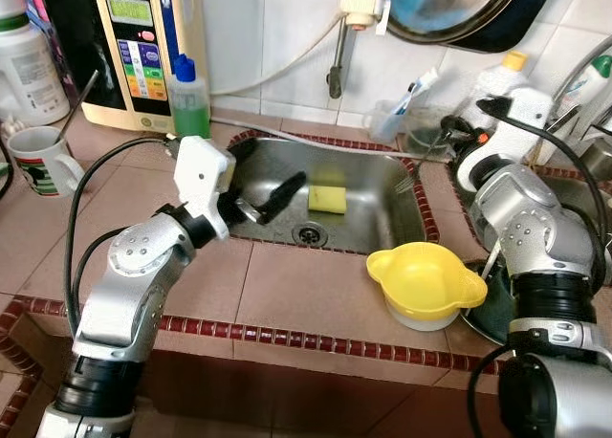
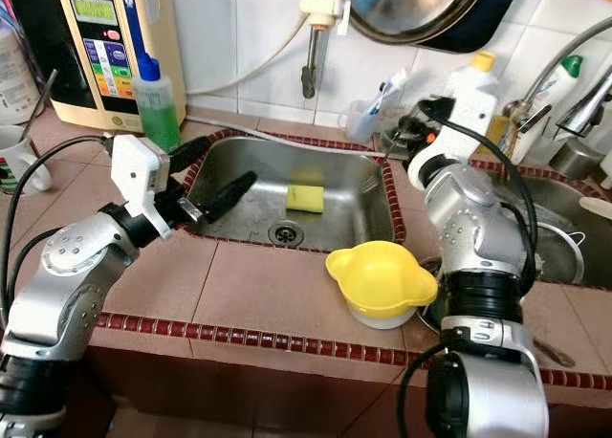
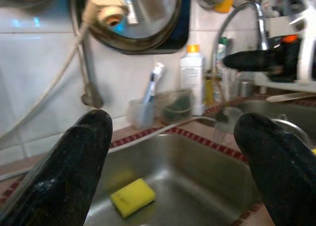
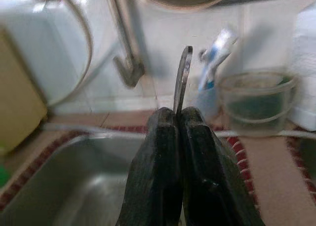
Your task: Kitchen organization
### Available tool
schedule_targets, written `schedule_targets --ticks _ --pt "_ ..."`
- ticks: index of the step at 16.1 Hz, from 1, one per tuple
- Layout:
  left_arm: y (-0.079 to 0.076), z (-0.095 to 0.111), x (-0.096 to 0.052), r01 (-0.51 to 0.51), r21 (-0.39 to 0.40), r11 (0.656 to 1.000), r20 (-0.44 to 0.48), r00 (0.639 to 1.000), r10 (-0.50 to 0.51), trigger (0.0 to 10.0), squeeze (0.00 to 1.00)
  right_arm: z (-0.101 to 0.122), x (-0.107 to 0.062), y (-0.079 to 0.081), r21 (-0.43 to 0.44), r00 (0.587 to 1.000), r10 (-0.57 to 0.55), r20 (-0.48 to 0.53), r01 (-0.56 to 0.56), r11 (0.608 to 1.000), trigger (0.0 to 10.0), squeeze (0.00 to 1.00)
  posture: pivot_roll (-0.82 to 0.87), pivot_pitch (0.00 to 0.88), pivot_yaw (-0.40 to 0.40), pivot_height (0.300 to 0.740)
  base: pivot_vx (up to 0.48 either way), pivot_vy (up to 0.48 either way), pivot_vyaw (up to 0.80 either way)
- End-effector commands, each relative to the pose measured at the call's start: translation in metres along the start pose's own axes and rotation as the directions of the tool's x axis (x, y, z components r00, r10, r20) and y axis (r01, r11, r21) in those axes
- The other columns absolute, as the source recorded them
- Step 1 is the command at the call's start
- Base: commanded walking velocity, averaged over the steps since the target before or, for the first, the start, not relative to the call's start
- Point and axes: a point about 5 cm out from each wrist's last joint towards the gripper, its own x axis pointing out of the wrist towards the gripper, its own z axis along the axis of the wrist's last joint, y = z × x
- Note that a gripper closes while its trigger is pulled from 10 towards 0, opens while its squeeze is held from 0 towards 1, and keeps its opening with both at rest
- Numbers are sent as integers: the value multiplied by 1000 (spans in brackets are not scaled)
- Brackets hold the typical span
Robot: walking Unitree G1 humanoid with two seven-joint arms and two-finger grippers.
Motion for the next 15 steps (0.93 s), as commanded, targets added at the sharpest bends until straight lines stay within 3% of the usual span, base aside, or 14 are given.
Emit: schedule_targets --ticks 1,3,8,15 --pt "-11 6 1 52 -2 999 7 999 -52 10000 0 3 -1 1 -65 1000 31 -6 -31 997 10000 0 -17 64 -88 740 0 0 0" --pt "-22 9 -1 83 -2 997 3 997 -83 10000 0 -2 -2 -1 -92 997 62 -49 -66 994 10000 0 -13 98 -96 740 0 0 0" --pt "-30 10 -5 105 -6 994 -40 994 -105 10000 0 -6 1 2 -98 985 137 -108 -147 984 10000 0 -12 162 -94 740 0 0 0" --pt "-41 16 -5 195 -24 980 -97 976 -197 10000 0 -5 12 25 -15 961 266 -81 -268 963 10000 0 -2 176 -76 740 0 0 0"
